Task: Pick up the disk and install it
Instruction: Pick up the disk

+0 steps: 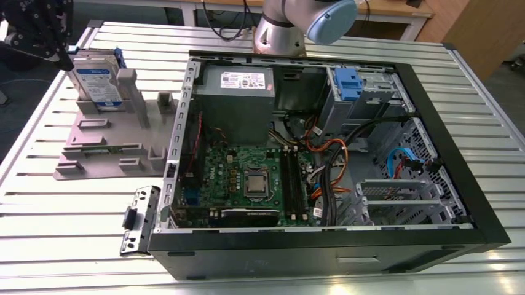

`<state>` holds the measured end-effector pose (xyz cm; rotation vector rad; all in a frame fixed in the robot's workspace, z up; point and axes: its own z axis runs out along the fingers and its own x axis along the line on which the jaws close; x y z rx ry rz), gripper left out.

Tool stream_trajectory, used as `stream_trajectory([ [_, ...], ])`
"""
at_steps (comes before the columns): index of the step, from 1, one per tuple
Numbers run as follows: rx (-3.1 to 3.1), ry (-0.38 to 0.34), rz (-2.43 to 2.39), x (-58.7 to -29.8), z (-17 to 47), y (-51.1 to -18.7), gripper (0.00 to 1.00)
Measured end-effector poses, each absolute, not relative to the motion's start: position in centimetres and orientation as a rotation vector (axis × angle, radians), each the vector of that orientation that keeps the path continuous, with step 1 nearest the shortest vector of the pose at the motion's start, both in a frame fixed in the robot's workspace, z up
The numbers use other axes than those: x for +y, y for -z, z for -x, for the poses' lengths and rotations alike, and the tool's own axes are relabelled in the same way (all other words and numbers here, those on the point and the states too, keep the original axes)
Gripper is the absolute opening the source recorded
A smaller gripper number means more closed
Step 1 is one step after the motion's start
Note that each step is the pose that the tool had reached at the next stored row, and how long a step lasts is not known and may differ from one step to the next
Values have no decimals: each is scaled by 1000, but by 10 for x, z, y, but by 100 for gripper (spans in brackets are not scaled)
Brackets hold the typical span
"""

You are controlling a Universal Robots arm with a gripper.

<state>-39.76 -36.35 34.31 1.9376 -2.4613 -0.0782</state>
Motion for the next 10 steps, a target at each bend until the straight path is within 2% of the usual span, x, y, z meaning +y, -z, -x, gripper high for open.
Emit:
stream_trajectory([
  [10, -2444, 78, -1958, -364, 398, -343, 10],
])
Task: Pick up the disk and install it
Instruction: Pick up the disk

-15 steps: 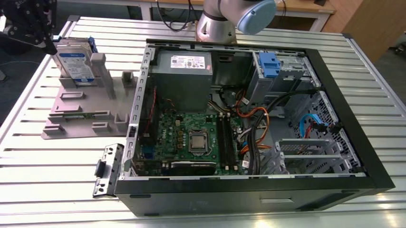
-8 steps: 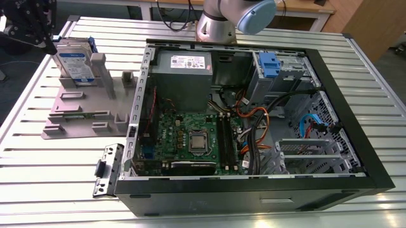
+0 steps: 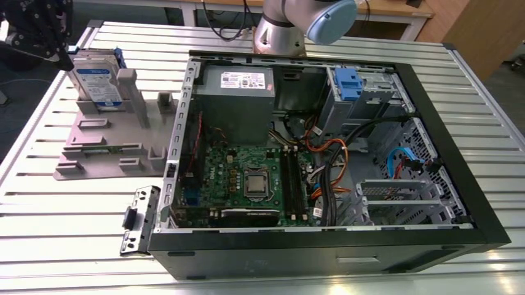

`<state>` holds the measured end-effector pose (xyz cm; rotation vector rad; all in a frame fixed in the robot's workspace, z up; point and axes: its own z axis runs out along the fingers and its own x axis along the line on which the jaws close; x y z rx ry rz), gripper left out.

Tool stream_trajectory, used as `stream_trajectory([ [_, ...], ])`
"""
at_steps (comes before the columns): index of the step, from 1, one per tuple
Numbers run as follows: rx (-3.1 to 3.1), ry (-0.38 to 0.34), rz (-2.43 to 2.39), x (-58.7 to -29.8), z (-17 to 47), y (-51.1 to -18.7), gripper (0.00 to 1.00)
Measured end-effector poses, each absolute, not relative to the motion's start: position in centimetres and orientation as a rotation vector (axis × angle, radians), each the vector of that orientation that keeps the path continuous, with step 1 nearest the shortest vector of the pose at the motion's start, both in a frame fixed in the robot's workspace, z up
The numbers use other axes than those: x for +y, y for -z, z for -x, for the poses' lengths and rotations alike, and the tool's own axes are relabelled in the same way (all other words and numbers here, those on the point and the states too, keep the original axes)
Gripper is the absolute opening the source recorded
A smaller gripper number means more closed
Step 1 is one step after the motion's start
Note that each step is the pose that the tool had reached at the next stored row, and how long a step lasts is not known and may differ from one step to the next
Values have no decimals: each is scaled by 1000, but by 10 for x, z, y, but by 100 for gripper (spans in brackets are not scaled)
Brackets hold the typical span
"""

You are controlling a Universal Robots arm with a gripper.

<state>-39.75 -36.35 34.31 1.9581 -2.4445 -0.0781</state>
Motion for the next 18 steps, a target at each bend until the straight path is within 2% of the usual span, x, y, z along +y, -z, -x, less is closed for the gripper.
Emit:
stream_trajectory([
  [18, -2415, 78, -1994, -364, 398, -343, 10],
])
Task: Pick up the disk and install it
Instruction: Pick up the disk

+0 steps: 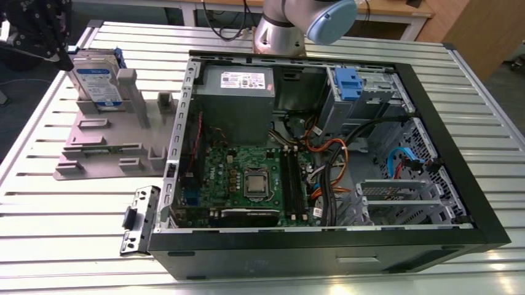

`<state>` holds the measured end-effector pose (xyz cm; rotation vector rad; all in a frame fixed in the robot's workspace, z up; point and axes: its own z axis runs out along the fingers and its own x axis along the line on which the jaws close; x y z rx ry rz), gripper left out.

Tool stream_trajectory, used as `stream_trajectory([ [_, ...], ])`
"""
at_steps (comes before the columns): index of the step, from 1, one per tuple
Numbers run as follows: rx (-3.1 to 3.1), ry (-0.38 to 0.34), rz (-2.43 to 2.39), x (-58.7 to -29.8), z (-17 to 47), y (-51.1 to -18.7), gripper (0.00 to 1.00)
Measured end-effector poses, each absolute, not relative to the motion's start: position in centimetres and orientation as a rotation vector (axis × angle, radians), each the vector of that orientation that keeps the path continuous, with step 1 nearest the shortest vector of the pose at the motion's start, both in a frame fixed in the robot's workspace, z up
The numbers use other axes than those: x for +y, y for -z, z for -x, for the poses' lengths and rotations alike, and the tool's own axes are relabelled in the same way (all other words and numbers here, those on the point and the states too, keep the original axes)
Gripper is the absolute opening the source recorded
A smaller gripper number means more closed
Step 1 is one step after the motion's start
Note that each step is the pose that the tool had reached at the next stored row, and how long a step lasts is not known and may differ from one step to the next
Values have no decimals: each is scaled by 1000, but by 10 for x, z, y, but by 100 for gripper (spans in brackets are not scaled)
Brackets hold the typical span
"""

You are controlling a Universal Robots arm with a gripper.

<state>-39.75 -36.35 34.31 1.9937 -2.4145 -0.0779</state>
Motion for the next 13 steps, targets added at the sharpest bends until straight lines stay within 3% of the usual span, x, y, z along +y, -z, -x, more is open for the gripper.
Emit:
stream_trajectory([
  [13, -2393, 78, -2019, -364, 398, -343, 10],
])
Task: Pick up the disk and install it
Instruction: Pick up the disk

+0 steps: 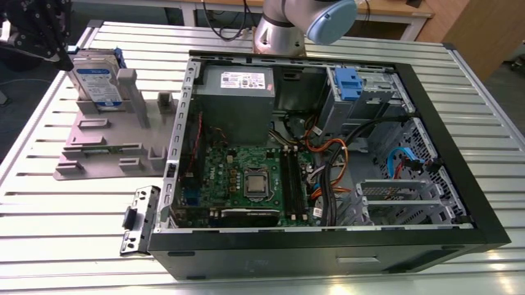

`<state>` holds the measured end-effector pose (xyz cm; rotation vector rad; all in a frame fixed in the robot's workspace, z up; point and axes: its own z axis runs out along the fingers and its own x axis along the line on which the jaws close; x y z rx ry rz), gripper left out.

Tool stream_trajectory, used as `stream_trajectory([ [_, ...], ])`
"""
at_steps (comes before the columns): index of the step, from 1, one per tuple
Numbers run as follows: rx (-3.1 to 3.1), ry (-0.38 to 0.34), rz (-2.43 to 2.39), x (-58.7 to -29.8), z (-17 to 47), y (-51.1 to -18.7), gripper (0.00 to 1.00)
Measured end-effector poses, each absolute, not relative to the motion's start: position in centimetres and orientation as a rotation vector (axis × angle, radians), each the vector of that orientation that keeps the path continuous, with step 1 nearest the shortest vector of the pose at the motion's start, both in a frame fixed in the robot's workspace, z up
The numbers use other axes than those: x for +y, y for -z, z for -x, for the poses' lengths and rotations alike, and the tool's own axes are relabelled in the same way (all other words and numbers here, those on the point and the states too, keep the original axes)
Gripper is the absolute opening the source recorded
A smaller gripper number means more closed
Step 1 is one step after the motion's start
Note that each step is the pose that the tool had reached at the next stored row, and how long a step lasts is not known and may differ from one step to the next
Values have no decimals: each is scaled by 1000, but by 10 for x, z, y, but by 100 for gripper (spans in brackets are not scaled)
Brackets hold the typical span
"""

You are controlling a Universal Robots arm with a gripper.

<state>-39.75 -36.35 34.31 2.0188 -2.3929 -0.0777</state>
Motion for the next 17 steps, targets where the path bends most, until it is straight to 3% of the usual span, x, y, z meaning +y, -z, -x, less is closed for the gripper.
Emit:
stream_trajectory([
  [17, -2365, 77, -2050, -364, 398, -343, 10],
])
